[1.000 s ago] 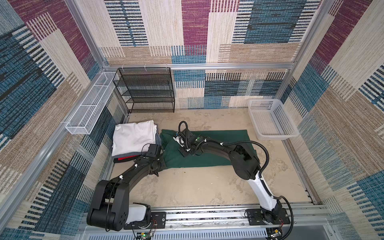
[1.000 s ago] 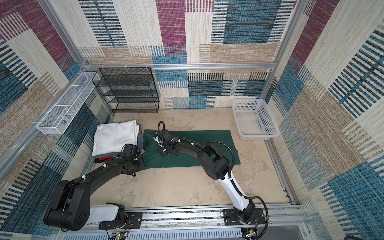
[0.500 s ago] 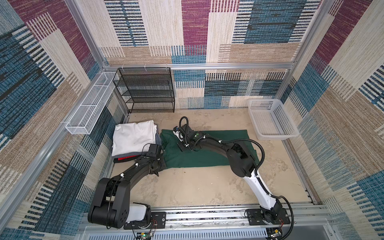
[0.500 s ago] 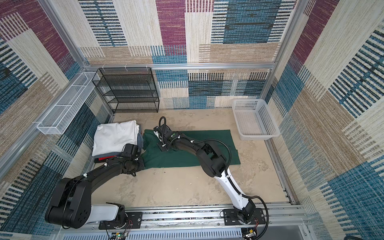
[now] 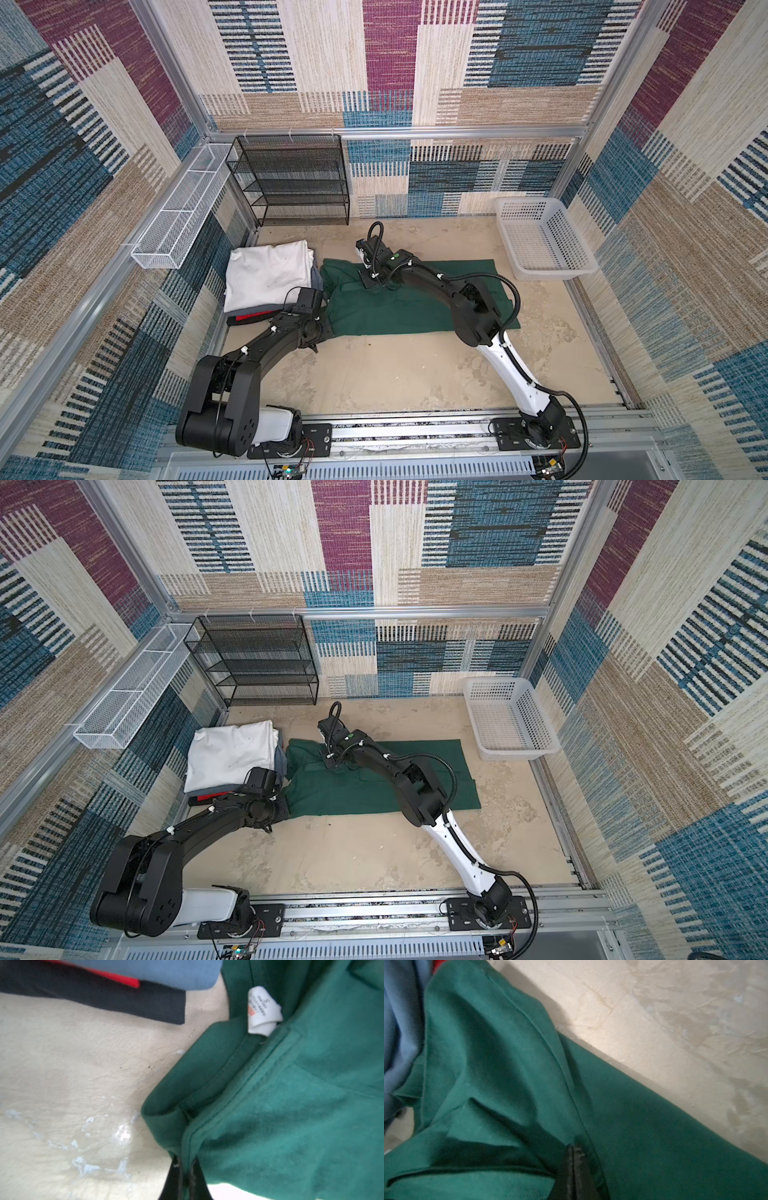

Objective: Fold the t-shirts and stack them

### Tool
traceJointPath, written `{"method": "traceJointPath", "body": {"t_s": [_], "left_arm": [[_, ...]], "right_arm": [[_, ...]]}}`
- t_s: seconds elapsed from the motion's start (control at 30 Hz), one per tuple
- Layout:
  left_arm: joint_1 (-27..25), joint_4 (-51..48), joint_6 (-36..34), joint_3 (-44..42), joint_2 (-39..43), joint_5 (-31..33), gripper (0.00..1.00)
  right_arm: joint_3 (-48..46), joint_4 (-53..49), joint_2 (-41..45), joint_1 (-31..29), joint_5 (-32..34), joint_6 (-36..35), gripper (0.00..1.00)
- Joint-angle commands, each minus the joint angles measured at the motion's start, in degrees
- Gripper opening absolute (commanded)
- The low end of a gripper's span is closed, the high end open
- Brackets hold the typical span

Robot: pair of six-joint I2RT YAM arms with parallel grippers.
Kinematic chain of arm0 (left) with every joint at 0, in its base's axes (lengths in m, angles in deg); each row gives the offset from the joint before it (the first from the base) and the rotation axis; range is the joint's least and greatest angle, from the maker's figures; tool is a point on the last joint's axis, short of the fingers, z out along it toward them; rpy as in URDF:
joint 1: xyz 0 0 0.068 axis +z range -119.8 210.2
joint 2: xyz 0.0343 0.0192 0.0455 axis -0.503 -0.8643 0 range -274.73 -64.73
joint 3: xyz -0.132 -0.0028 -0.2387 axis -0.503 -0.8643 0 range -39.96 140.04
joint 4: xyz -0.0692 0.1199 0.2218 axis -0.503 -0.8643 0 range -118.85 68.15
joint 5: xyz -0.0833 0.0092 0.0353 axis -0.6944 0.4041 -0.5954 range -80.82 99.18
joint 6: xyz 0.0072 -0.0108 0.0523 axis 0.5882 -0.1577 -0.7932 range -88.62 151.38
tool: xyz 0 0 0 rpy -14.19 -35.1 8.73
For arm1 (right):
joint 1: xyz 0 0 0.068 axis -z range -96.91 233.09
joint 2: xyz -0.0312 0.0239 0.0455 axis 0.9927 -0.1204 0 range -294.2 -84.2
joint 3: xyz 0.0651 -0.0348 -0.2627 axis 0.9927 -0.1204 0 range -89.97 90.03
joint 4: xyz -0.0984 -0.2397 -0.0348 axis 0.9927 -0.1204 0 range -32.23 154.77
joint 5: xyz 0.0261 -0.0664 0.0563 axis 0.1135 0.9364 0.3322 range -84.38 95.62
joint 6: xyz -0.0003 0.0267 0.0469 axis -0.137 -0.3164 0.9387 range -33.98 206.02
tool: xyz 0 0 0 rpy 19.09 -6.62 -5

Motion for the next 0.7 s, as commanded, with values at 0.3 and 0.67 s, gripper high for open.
{"method": "traceJointPath", "body": {"t_s": [0.3, 0.67], "left_arm": [[0.04, -2.02, -0.58, 1.89, -0.48, -1.68, 0.12], [0.04, -7.48, 1.76, 1.5, 9.22, 1.19, 0.57]], "right_arm": [[-8.24, 3.33, 9.08, 0.21, -8.84, -14.88, 0.78], [-3.89, 1.98, 4.25, -2.92, -7.99, -24.02, 0.72]]}}
